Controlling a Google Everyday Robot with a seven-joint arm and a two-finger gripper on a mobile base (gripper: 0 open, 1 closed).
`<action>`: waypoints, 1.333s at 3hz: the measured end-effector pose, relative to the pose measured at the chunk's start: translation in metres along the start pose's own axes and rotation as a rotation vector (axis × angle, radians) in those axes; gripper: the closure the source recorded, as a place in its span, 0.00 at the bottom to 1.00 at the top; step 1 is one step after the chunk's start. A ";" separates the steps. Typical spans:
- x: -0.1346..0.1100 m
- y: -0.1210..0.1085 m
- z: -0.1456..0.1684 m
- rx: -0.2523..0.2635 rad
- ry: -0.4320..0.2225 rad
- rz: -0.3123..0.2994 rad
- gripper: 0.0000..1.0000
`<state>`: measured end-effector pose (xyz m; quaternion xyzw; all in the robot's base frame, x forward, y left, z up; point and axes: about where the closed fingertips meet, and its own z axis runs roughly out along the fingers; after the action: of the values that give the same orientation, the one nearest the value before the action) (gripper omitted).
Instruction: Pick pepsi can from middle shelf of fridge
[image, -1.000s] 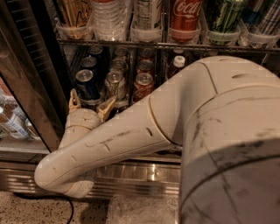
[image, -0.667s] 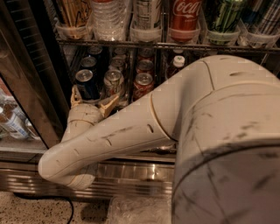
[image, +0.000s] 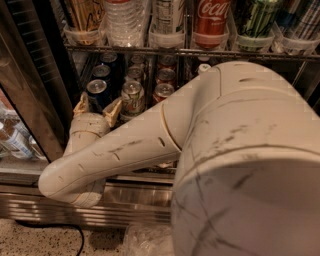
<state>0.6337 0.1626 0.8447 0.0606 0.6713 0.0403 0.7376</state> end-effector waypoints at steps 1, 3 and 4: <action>0.000 0.000 0.007 -0.001 0.002 -0.004 0.24; 0.002 -0.002 0.011 -0.001 0.013 -0.012 0.66; 0.002 -0.002 0.011 -0.001 0.013 -0.012 0.89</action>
Offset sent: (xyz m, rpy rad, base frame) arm 0.0136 -0.0017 -0.0059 -0.0233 0.0254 0.0018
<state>0.6443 0.1609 0.8432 0.0559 0.6766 0.0368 0.7333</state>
